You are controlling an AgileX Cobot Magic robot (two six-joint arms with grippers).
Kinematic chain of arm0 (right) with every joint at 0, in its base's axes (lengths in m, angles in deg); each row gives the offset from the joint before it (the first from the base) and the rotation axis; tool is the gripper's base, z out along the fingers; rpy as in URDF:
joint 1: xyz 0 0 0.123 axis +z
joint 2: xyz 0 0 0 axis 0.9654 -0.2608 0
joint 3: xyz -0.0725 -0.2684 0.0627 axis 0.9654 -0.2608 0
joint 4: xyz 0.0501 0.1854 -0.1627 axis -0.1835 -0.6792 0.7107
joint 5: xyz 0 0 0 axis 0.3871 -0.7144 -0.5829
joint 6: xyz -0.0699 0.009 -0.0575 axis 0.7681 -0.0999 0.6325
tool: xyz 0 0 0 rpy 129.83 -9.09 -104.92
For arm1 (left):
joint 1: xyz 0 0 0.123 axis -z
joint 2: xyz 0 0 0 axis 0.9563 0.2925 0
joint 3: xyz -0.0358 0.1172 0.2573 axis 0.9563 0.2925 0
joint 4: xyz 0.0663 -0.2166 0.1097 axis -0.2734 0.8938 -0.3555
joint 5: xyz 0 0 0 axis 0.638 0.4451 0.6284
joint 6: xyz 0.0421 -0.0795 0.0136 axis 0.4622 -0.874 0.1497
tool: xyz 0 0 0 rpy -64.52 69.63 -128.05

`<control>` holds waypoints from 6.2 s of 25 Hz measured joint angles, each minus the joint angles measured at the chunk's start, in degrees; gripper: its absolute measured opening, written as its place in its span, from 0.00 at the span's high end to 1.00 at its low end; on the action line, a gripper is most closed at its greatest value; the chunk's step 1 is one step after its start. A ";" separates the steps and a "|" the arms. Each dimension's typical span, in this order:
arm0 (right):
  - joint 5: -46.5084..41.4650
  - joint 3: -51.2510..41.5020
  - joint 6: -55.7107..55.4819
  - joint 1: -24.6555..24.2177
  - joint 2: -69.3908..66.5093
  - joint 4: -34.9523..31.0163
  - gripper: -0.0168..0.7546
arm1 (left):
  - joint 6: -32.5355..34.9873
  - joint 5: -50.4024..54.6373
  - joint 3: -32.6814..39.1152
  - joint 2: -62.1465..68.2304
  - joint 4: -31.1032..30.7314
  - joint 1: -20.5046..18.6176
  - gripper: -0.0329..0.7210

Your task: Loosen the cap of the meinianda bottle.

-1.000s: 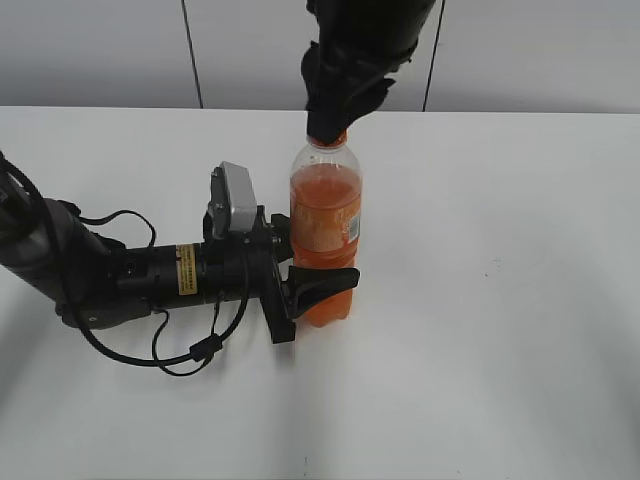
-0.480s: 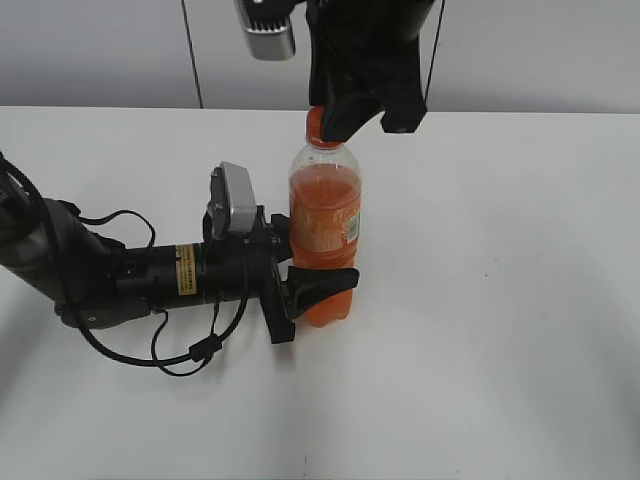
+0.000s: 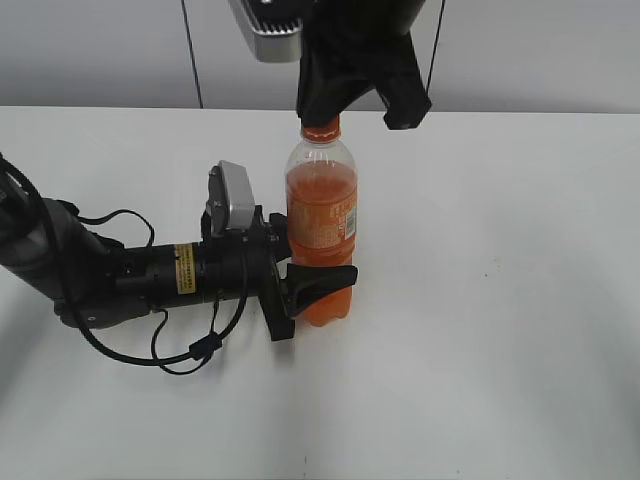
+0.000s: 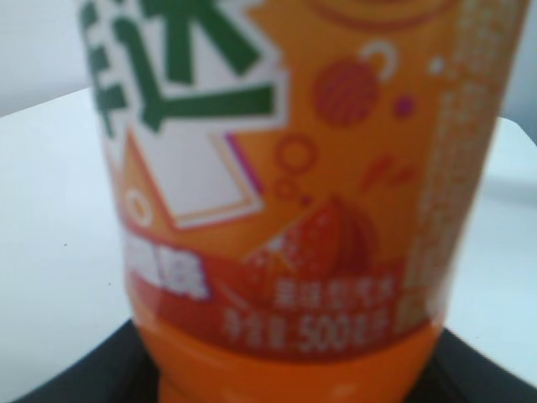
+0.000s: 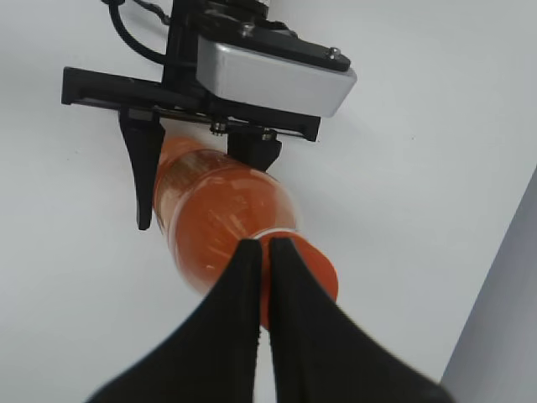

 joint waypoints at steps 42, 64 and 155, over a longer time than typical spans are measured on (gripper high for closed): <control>-0.30 -0.10 -84.68 0.06 1.00 2.48 0.23 | 0.44 0.09 0.00 0.00 -0.12 0.05 0.43; -0.30 -0.10 -83.23 0.06 -0.91 5.08 0.62 | 0.44 0.09 0.00 0.00 -0.12 0.05 0.43; -0.59 -0.10 -88.39 0.00 0.69 4.69 0.35 | 0.80 0.15 0.00 0.00 -0.43 -0.01 0.43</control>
